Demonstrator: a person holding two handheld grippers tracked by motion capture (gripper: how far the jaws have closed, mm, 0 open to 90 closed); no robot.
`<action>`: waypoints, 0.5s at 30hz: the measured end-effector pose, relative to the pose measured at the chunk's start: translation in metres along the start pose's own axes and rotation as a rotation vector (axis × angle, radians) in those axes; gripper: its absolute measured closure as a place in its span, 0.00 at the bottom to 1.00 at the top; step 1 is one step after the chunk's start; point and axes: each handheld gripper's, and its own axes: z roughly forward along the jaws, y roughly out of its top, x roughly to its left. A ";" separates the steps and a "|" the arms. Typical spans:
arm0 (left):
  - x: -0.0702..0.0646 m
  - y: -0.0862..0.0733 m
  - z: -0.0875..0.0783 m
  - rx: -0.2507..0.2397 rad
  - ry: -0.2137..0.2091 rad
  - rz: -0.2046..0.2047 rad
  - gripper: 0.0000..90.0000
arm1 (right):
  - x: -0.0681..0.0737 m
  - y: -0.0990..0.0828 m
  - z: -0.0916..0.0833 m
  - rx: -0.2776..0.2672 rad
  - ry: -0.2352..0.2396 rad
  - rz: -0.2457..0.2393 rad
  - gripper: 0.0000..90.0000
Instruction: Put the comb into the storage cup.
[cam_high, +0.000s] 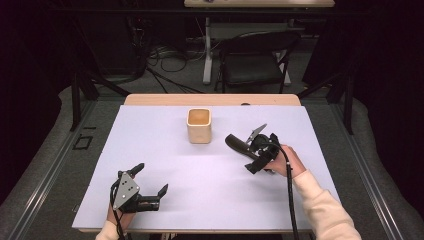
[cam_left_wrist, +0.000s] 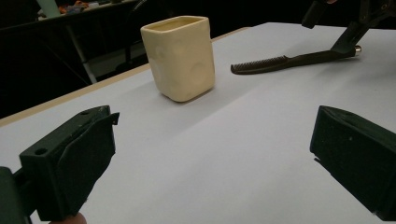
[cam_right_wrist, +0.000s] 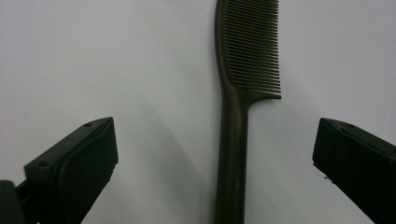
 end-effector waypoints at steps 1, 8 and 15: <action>0.000 0.000 0.000 -0.001 0.000 0.000 0.00 | 0.001 0.000 0.002 -0.018 -0.014 0.002 0.00; 0.000 0.000 0.000 -0.002 -0.002 0.001 0.00 | 0.001 0.004 0.007 0.016 -0.055 -0.008 0.18; 0.000 0.000 0.000 0.000 -0.004 0.003 0.00 | 0.000 0.008 0.013 0.049 -0.077 -0.016 0.45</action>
